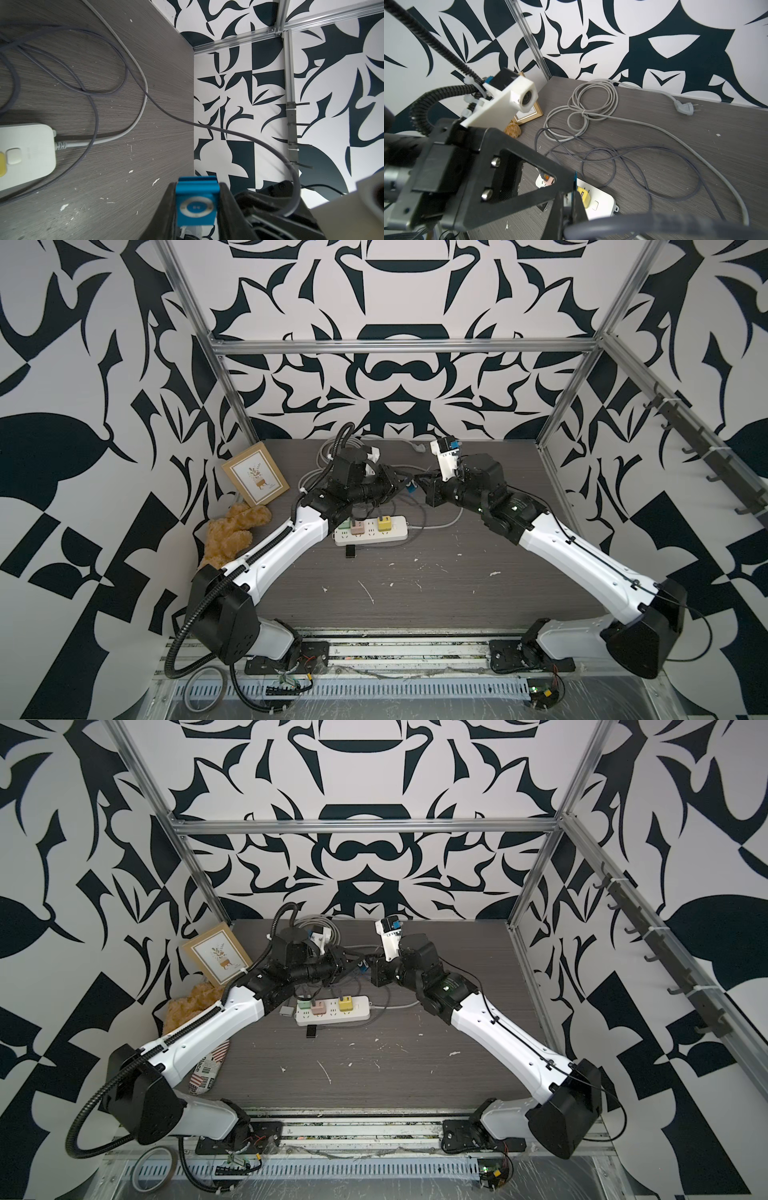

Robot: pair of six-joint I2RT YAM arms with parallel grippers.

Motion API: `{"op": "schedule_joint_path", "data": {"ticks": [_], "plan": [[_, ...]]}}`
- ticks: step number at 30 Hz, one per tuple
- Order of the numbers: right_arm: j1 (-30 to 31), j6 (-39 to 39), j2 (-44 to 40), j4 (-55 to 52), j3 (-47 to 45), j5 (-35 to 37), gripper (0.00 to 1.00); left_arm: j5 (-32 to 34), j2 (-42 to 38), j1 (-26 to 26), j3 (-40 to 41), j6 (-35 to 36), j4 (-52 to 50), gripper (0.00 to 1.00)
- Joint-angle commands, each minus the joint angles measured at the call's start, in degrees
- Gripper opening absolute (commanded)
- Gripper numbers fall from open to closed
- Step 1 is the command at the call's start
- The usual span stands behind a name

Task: Charge mp3
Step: Insert the charging cable into the MP3 player, then place the MP3 player at the center of the board.

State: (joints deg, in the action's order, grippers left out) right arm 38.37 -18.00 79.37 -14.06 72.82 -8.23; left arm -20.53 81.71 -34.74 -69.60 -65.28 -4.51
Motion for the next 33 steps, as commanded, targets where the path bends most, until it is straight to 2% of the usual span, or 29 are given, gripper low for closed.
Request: {"op": "schedule_joint_path", "data": {"ticks": [1,9,16,21,25,26,29,33], "plan": [[1.96,2.64,8.17,-22.92,-3.22,-9.65,0.00,-9.33,-6.28,-3.75,-9.57,2.81,15.66,0.00],[1.80,0.22,8.82,-20.42,-3.82,-11.80,0.00,-8.90,-6.13,-3.76,-9.04,1.17,19.49,0.00],[0.51,-5.69,4.49,-19.23,-1.76,-12.27,0.00,-6.98,-7.89,-3.59,-6.23,-0.25,14.63,0.00],[-2.29,-14.00,-3.23,-20.05,-0.83,-13.07,0.32,-5.34,-11.83,-3.59,0.55,-0.69,5.65,0.00],[-3.98,-20.55,-10.82,-24.09,-1.60,-17.45,0.46,-3.89,-13.31,-3.56,8.28,-0.65,-1.14,0.00],[-3.98,-22.27,-12.91,-25.12,-2.31,-18.49,0.61,-3.66,-13.32,-3.36,10.01,-1.28,-1.54,0.00],[-3.99,-29.07,-19.32,-26.32,-8.65,-24.00,0.69,-2.17,-12.85,-2.80,13.81,-3.22,-4.10,0.00],[-3.68,-37.70,-27.40,-25.08,-18.59,-27.98,0.71,-1.73,-10.76,-2.72,13.18,-3.25,-14.66,0.00]]}}
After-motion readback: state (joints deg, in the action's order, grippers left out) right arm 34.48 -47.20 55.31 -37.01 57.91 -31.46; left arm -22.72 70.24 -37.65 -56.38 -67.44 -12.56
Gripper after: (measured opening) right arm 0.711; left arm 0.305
